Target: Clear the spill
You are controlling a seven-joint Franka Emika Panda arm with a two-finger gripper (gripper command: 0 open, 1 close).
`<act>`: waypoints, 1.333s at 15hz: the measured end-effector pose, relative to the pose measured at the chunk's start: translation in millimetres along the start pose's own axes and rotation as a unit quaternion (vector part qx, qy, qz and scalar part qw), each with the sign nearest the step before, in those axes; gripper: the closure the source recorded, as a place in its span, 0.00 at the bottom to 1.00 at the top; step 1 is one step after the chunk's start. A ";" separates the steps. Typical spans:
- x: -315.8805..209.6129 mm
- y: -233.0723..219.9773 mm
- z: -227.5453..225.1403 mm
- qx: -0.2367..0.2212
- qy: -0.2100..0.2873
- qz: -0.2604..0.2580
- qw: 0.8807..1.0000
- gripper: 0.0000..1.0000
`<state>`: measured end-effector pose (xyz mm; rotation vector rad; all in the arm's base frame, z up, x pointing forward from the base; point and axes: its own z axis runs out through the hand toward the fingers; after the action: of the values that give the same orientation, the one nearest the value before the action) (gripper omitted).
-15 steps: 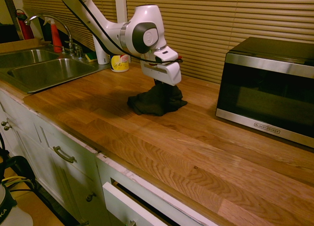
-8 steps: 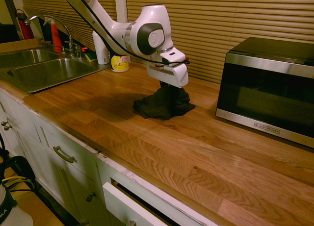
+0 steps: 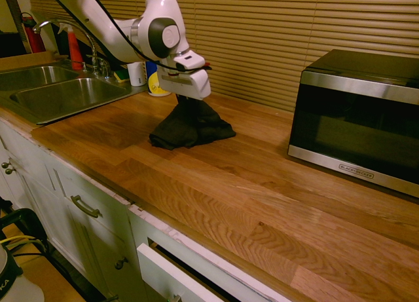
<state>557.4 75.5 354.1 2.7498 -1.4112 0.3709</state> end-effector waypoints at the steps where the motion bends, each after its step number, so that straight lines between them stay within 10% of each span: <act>1: -20.1 -9.7 -2.7 0.000 0.000 -0.009 1.000 1.00; 14: -195.0 -126.0 -22.9 0.011 0.013 -0.080 0.997 1.00; 15: -202.2 -130.7 -21.4 0.008 0.016 -0.084 0.996 0.00; 20: -209.1 -139.2 -18.1 -0.001 0.023 -0.088 0.996 0.00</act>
<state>548.5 326.6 336.5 2.8146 -1.1479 0.4221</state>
